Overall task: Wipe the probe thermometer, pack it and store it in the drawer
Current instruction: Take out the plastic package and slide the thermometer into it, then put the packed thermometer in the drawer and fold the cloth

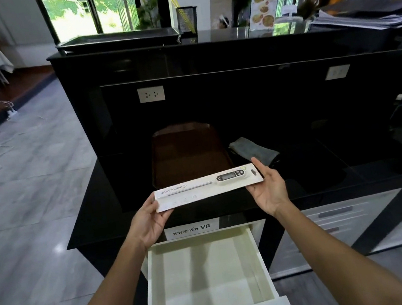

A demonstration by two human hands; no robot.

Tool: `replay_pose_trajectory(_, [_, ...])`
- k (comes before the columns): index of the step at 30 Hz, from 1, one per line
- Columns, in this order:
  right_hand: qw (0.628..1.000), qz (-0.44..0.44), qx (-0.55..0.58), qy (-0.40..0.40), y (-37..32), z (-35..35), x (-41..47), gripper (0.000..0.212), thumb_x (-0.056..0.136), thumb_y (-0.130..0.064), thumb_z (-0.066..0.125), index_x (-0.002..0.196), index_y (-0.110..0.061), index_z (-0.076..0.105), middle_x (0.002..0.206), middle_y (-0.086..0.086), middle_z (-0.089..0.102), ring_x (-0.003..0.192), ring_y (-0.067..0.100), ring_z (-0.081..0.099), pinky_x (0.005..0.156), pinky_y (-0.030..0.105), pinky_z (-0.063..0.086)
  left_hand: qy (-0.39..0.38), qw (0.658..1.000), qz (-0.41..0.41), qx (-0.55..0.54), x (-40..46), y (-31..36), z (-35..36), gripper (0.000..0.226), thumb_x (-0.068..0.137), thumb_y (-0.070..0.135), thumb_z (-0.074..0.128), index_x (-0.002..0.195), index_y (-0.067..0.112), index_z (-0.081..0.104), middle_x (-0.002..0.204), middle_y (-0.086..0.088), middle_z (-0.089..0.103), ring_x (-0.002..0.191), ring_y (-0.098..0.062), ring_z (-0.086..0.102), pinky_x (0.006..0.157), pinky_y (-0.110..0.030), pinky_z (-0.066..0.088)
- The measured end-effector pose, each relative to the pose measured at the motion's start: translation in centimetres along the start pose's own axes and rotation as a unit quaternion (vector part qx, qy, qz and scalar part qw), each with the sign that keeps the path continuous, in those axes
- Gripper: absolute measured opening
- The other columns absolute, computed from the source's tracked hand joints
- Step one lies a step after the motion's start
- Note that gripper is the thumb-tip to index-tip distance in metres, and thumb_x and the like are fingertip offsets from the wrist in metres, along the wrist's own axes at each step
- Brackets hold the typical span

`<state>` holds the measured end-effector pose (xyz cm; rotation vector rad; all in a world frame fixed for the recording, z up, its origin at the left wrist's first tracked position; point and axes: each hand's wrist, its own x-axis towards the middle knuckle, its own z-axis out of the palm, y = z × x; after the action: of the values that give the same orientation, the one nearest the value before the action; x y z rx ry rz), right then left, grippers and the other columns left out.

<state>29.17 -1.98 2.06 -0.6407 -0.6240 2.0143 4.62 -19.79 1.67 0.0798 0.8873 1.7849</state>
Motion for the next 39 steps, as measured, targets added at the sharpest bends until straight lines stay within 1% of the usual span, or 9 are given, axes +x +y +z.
replay_pose_trajectory(4, [0.999, 0.021, -0.043, 0.009, 0.7, 0.2, -0.1, 0.038, 0.102, -0.014, 0.041, 0.139, -0.014, 0.045, 0.118, 0.01, 0.068, 0.1, 0.021, 0.069, 0.077, 0.031, 0.061, 0.012, 0.999, 0.039, -0.004, 0.2, -0.3, -0.1, 0.029, 0.099, 0.02, 0.041, 0.118, 0.006, 0.059, 0.121, -0.018, 0.064, 0.111, -0.027, 0.062, 0.082, -0.036, 0.058])
replay_pose_trajectory(8, [0.998, 0.027, -0.056, -0.004, 1.2, 0.3, -0.3, 0.032, 0.104, -0.021, 0.036, 0.131, -0.014, 0.053, 0.12, 0.005, 0.069, 0.1, 0.017, 0.07, 0.073, 0.031, 0.06, 0.058, 0.996, 0.069, 0.006, 0.5, -0.8, -0.1, 0.041, 0.098, 0.033, 0.041, 0.125, 0.006, 0.055, 0.121, -0.015, 0.064, 0.111, -0.025, 0.062, 0.082, -0.036, 0.057])
replay_pose_trajectory(18, [0.998, 0.022, -0.065, -0.017, 1.7, 0.5, -0.6, 0.03, 0.104, -0.026, 0.035, 0.118, -0.019, 0.061, 0.113, -0.003, 0.073, 0.096, 0.014, 0.071, 0.069, 0.03, 0.06, 0.064, 0.994, 0.089, -0.016, 0.2, -1.1, -0.5, 0.032, 0.098, 0.032, 0.042, 0.114, 0.011, 0.06, 0.114, -0.013, 0.066, 0.108, -0.024, 0.062, 0.08, -0.035, 0.058])
replay_pose_trajectory(23, [0.996, 0.027, -0.086, -0.019, 1.8, 0.2, -0.6, 0.031, 0.104, -0.028, 0.034, 0.119, -0.02, 0.061, 0.113, -0.001, 0.073, 0.097, 0.017, 0.071, 0.071, 0.035, 0.061, 0.069, 0.994, 0.085, -0.011, 0.2, -1.2, -0.6, 0.04, 0.097, 0.032, 0.043, 0.127, 0.007, 0.053, 0.119, -0.014, 0.064, 0.113, -0.025, 0.06, 0.084, -0.038, 0.056])
replay_pose_trajectory(26, [0.984, 0.063, -0.165, -0.013, 1.8, -0.1, -0.8, 0.032, 0.103, -0.034, 0.036, 0.118, -0.023, 0.062, 0.108, 0.005, 0.074, 0.095, 0.022, 0.071, 0.069, 0.042, 0.06, 0.083, 0.993, 0.079, 0.006, 0.3, -1.3, -0.9, 0.039, 0.098, 0.031, 0.043, 0.126, 0.008, 0.054, 0.118, -0.014, 0.064, 0.111, -0.026, 0.061, 0.085, -0.04, 0.056])
replay_pose_trajectory(29, [0.963, 0.093, -0.254, 0.005, 2.3, -0.9, -1.2, 0.024, 0.102, -0.03, 0.044, 0.112, -0.024, 0.064, 0.099, 0.005, 0.074, 0.086, 0.022, 0.073, 0.059, 0.035, 0.06, 0.134, 0.981, 0.074, 0.117, 0.5, -1.6, -1.6, 0.032, 0.098, 0.029, 0.046, 0.123, 0.01, 0.056, 0.111, -0.011, 0.065, 0.102, -0.024, 0.063, 0.087, -0.04, 0.051])
replay_pose_trajectory(32, [0.958, 0.125, -0.257, 0.03, 3.2, -2.5, -1.8, 0.019, 0.1, -0.025, 0.048, 0.11, -0.019, 0.064, 0.091, 0.006, 0.075, 0.077, 0.021, 0.073, 0.051, 0.03, 0.059, 0.202, 0.891, 0.113, 0.391, 1.3, -1.9, -3.3, 0.039, 0.099, 0.028, 0.044, 0.134, 0.012, 0.049, 0.127, -0.011, 0.058, 0.113, -0.027, 0.056, 0.099, -0.042, 0.044])
replay_pose_trajectory(35, [0.95, 0.163, -0.26, 0.058, 4.8, -5.4, -2.7, 0.019, 0.1, -0.023, 0.049, 0.112, -0.014, 0.062, 0.091, 0.007, 0.075, 0.077, 0.021, 0.073, 0.051, 0.031, 0.059, 0.214, 0.748, 0.128, 0.615, 2.3, -1.9, -5.2, 0.052, 0.099, 0.033, 0.042, 0.146, 0.015, 0.032, 0.145, -0.012, 0.044, 0.132, -0.031, 0.041, 0.106, -0.044, 0.035])
replay_pose_trajectory(39, [0.928, 0.222, -0.276, 0.114, 7.6, -9.3, -3.6, 0.024, 0.099, -0.021, 0.051, 0.118, -0.008, 0.058, 0.097, 0.011, 0.07, 0.081, 0.023, 0.069, 0.051, 0.032, 0.059, 0.136, 0.533, 0.059, 0.833, 4.0, -2.1, -6.7, 0.065, 0.099, 0.044, 0.032, 0.151, 0.015, 0.009, 0.16, -0.012, 0.006, 0.146, -0.032, 0.004, 0.115, -0.053, 0.01])
